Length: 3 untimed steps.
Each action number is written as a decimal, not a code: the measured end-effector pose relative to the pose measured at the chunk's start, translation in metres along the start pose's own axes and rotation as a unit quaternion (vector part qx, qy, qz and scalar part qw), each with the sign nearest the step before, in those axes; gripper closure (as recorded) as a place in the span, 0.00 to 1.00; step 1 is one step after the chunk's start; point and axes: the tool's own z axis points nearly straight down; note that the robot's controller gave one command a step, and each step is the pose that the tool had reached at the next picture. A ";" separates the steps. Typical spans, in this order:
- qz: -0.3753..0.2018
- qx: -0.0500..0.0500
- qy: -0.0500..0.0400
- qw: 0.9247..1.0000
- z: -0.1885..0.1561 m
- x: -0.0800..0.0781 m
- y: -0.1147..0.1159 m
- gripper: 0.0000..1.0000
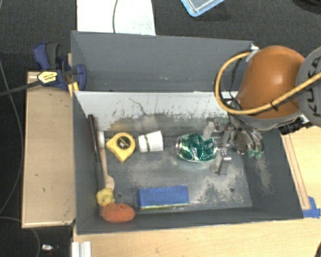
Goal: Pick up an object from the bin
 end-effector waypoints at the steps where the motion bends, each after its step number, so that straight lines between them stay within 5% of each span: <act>1: 0.000 0.000 0.000 1.000 0.000 0.000 0.000 0.00; 2: -0.039 0.001 -0.004 0.999 0.025 -0.020 0.008 0.00; 3: -0.205 0.000 -0.001 0.979 0.069 -0.033 0.007 0.00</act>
Offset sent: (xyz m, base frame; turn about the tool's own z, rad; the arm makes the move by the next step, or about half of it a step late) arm 0.0381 0.0193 -0.0601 -0.1696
